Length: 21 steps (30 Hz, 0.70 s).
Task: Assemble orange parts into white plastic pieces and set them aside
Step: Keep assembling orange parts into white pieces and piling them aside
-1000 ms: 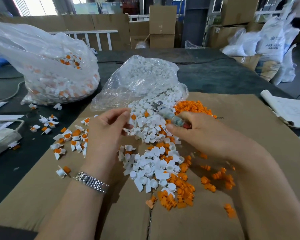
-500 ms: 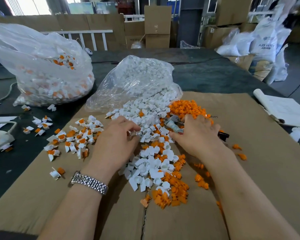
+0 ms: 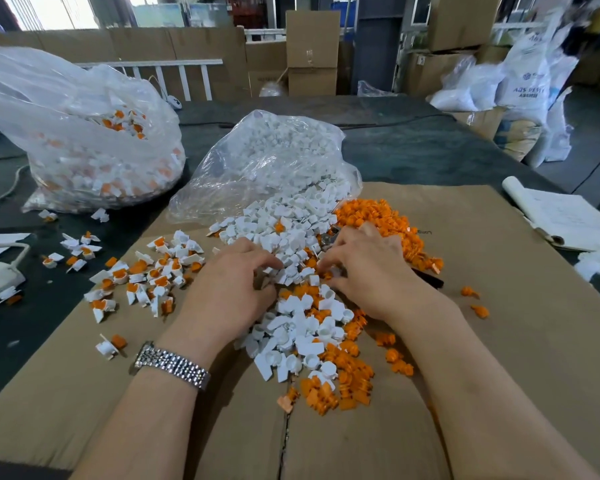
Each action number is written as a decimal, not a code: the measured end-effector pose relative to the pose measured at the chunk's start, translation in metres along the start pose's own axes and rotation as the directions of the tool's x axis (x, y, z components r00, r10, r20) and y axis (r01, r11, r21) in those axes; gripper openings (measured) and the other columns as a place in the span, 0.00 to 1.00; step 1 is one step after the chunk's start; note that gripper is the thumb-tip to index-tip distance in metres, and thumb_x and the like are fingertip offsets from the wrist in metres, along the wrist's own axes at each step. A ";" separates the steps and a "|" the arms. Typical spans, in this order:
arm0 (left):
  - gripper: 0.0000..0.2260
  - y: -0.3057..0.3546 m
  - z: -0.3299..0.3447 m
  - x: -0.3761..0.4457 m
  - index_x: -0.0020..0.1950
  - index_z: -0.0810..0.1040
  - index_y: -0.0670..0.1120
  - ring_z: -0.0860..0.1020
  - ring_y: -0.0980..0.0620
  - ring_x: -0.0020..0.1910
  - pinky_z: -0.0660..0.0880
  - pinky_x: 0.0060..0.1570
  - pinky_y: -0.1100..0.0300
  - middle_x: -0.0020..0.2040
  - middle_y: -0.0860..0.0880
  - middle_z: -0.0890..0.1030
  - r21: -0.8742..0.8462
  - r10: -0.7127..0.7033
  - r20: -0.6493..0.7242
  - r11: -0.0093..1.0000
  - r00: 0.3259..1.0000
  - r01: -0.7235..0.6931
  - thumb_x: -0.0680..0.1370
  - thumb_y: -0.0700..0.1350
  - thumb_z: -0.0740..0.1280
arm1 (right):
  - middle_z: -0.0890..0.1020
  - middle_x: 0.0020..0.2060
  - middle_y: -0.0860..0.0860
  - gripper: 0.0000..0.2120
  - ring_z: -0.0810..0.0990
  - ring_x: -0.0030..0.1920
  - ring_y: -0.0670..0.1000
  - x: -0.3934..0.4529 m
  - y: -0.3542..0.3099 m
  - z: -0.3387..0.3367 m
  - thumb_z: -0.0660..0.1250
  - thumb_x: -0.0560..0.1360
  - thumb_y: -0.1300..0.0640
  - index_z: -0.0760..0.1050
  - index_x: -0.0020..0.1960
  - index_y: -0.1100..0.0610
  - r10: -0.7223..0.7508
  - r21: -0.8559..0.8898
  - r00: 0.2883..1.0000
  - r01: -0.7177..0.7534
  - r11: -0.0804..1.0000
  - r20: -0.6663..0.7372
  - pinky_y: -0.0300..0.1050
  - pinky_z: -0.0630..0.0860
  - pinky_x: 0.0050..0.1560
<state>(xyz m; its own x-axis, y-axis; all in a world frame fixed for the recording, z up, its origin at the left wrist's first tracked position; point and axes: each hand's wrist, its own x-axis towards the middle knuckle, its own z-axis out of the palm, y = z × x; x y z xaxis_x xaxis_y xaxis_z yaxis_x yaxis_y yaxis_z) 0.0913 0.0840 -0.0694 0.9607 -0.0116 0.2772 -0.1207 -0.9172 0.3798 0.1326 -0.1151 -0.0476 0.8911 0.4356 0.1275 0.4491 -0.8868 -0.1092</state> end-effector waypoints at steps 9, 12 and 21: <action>0.10 0.003 0.000 -0.001 0.60 0.82 0.54 0.77 0.55 0.51 0.78 0.51 0.58 0.55 0.55 0.75 -0.024 0.016 -0.011 1.000 1.000 -0.016 0.79 0.46 0.72 | 0.78 0.48 0.47 0.06 0.75 0.50 0.49 0.000 0.004 -0.003 0.71 0.77 0.54 0.76 0.52 0.51 0.030 0.253 0.991 0.003 0.967 -0.129 0.45 0.73 0.49; 0.09 0.003 0.001 -0.002 0.59 0.82 0.52 0.77 0.55 0.49 0.79 0.51 0.57 0.52 0.54 0.77 -0.023 0.020 -0.041 1.000 0.999 -0.021 0.79 0.45 0.72 | 0.78 0.47 0.47 0.05 0.75 0.46 0.47 0.001 0.003 -0.007 0.68 0.78 0.59 0.77 0.53 0.52 0.051 0.369 0.979 0.027 0.929 -0.198 0.40 0.72 0.45; 0.04 0.005 0.000 -0.004 0.53 0.84 0.51 0.80 0.51 0.48 0.81 0.49 0.51 0.51 0.52 0.78 -0.005 0.037 -0.044 0.999 0.998 -0.037 0.79 0.47 0.73 | 0.80 0.50 0.47 0.04 0.77 0.48 0.46 0.001 0.001 -0.004 0.66 0.80 0.54 0.79 0.53 0.49 0.067 0.367 0.988 -0.011 0.930 -0.139 0.46 0.76 0.51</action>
<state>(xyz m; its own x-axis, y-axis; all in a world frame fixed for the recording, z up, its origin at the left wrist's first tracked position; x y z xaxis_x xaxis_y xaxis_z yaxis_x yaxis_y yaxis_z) 0.0869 0.0793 -0.0683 0.9436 -0.0280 0.3300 -0.1576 -0.9143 0.3732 0.1337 -0.1156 -0.0436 0.9012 0.3498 0.2557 0.4319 -0.7732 -0.4644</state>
